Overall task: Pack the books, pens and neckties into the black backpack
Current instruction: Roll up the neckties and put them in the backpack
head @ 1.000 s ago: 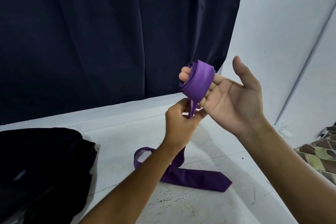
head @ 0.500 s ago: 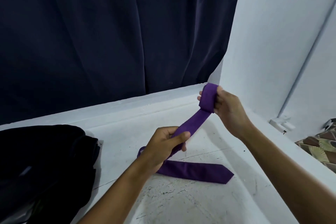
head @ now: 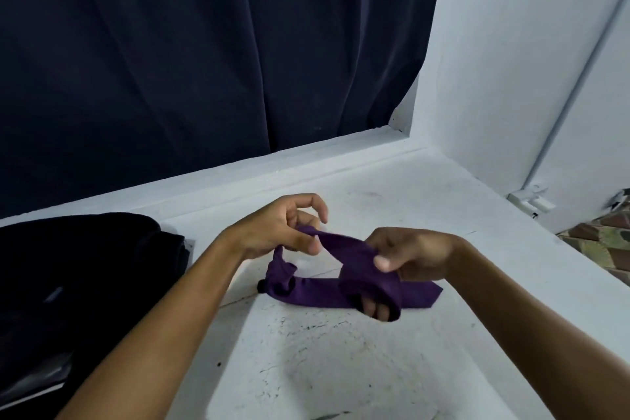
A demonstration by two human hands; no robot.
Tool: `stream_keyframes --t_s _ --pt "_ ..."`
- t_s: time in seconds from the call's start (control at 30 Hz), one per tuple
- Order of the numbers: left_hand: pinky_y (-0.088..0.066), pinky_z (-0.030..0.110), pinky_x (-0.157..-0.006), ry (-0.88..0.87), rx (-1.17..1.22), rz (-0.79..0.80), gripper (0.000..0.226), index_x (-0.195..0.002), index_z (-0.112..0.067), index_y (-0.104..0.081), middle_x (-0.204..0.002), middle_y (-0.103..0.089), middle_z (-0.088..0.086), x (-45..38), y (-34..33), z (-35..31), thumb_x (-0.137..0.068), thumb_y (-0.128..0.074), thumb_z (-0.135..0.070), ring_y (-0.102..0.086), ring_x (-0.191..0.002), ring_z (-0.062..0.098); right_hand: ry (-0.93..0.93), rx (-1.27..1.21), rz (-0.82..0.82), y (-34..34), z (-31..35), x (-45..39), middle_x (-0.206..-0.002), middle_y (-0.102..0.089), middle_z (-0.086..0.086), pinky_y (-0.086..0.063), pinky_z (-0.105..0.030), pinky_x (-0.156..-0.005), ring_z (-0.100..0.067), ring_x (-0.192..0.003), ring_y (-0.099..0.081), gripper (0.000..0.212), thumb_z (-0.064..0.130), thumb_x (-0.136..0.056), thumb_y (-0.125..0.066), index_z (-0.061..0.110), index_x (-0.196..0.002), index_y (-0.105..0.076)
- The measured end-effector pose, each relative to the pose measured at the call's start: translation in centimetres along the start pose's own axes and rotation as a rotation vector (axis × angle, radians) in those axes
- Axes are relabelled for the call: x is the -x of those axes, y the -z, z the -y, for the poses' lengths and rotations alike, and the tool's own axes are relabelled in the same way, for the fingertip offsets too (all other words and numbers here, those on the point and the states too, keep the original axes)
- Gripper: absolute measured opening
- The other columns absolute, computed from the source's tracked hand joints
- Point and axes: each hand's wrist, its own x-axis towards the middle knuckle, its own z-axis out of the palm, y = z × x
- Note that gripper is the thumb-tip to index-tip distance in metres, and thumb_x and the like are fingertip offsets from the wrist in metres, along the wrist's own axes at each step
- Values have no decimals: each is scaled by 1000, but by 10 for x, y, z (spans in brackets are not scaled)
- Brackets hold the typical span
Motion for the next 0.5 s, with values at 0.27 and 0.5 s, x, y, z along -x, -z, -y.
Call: stream_keyframes --t_s 0.27,0.5 --pt "-47 22 -60 -77 327 -96 42 -63 -14 -71 -57 -60 3 -14 -6 44 -55 -92 -49 -59 -63 17 591 -567 -51 7 34 18 -105 -66 -31 -56 -38 -85 -36 -95 -68 47 24 -103 -43 -20 -118 -54" --pt "-47 24 -63 -61 247 -101 42 -77 -15 -76 -51 -51 0 -19 18 27 -54 -93 -46 -54 -53 14 739 -310 -686 -15 111 42 -80 -72 -15 -57 -27 -64 -23 -67 -68 57 46 -85 -46 -3 -85 -76"
